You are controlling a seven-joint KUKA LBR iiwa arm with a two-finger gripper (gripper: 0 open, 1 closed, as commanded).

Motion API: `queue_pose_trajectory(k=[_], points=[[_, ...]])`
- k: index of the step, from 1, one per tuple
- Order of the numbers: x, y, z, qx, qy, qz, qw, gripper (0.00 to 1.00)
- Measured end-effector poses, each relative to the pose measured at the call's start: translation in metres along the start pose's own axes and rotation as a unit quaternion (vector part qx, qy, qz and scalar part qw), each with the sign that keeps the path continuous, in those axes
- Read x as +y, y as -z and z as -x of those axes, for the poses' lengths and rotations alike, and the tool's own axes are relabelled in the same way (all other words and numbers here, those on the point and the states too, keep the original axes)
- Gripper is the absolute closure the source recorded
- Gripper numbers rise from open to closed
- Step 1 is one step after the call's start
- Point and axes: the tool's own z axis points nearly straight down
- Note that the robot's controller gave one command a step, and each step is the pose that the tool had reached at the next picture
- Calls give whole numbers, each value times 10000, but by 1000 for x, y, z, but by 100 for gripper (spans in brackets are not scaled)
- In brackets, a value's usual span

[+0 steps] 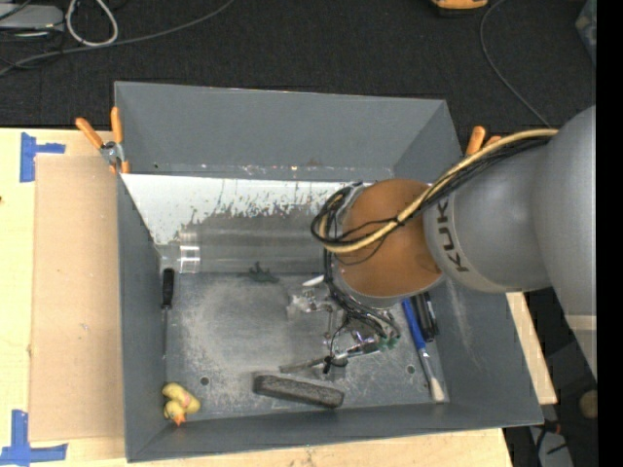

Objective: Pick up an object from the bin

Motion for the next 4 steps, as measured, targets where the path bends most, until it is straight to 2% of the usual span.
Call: queue_pose_trajectory(k=[1, 2, 3, 4], points=[[-41, 23, -15, 12, -282, -2, 9996, 0], [-58, -5, -7, 0, -506, 17, 9987, 0], [-62, -7, -12, 4, -967, 10, 9953, 100], [-63, -7, -12, 4, -969, 11, 9953, 100]])
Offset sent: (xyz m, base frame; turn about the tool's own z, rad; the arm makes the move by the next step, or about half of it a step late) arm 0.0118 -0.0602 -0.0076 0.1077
